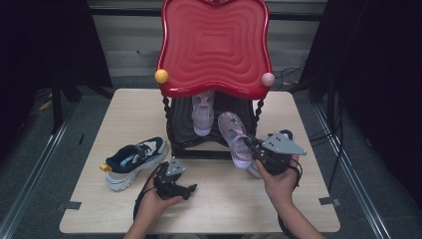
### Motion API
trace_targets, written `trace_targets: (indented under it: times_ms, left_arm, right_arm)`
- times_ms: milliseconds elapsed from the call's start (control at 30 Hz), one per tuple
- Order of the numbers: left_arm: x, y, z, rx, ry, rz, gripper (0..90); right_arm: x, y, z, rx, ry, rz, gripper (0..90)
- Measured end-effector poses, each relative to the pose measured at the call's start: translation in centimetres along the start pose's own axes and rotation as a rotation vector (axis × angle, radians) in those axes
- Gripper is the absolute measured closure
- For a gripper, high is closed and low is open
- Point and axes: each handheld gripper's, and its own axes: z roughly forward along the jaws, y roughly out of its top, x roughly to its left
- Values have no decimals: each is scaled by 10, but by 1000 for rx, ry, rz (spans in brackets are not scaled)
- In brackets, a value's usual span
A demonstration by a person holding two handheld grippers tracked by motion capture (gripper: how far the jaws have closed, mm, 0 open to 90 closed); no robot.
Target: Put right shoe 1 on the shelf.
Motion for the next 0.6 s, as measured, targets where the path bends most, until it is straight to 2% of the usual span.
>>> trace_targets:
  times_ms: [367,600]
  left_arm:
    - [0,0,0,0,-1,0,147]
    - [0,0,0,0,-1,0,147]
  right_arm:
    - [-1,3,20,-18,-89,31,848]
    - [1,6,31,-30,-133,31,848]
